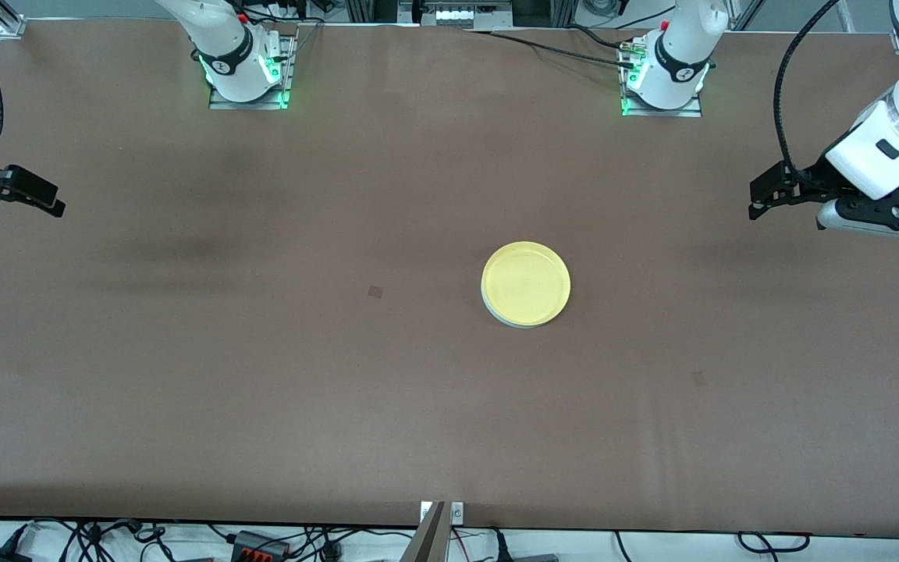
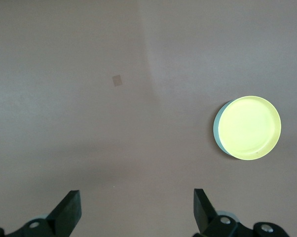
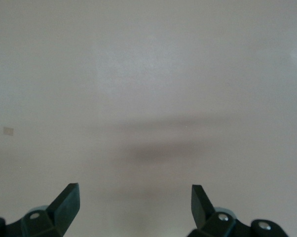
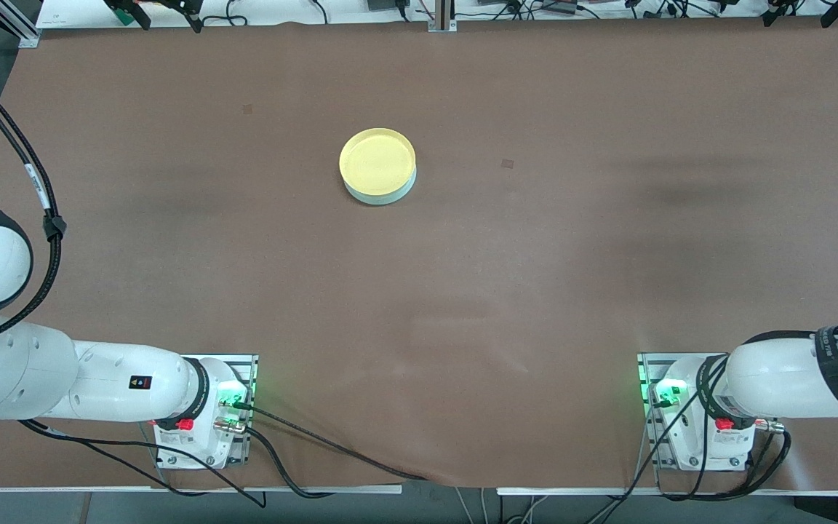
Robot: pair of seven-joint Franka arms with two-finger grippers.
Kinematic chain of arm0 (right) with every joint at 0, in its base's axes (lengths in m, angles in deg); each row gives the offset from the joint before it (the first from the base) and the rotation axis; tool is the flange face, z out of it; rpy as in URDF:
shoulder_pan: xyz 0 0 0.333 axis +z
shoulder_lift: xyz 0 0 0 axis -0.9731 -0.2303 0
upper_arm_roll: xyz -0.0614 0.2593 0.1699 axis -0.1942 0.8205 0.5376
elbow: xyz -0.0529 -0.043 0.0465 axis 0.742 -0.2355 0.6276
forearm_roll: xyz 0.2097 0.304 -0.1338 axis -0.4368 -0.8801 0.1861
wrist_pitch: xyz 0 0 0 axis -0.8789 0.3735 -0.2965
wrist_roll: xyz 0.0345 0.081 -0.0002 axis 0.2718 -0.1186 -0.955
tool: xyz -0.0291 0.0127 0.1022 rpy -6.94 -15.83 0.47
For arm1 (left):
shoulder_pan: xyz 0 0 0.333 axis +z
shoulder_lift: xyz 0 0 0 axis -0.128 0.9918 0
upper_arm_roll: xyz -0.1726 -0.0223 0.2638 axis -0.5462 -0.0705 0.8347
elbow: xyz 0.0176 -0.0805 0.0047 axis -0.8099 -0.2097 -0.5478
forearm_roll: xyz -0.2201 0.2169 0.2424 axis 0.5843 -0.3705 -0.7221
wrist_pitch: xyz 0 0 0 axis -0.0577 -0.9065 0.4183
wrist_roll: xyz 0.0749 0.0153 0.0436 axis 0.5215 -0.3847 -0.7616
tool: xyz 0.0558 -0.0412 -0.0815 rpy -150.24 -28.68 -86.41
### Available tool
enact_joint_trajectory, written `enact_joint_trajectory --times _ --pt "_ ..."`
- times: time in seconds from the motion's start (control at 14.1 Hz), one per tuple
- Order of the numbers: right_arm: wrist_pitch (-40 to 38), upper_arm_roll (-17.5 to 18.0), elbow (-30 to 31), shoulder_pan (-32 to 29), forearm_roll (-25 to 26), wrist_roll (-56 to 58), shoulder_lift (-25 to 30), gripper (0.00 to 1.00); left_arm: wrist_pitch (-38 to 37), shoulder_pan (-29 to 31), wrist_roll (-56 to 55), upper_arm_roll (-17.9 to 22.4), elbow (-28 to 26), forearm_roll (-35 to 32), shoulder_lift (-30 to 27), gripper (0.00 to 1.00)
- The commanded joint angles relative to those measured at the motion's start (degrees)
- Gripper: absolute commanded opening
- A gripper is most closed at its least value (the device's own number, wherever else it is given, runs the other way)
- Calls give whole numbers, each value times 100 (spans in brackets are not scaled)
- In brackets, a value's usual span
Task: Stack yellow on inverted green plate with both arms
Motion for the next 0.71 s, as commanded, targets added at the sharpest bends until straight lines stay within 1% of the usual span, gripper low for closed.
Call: enact_joint_trajectory --times 0.0,0.28,0.5,0.64 --pt "-17 49 138 -22 75 82 146 100 -110 37 48 -35 128 -48 28 100" --pt "80 49 173 -22 75 65 154 100 -110 37 48 -35 128 -48 28 100" --pt "370 49 489 -13 75 56 373 100 -102 37 48 -35 128 -48 28 100" --pt "432 58 534 -13 75 65 392 100 -102 37 48 -35 128 -48 28 100"
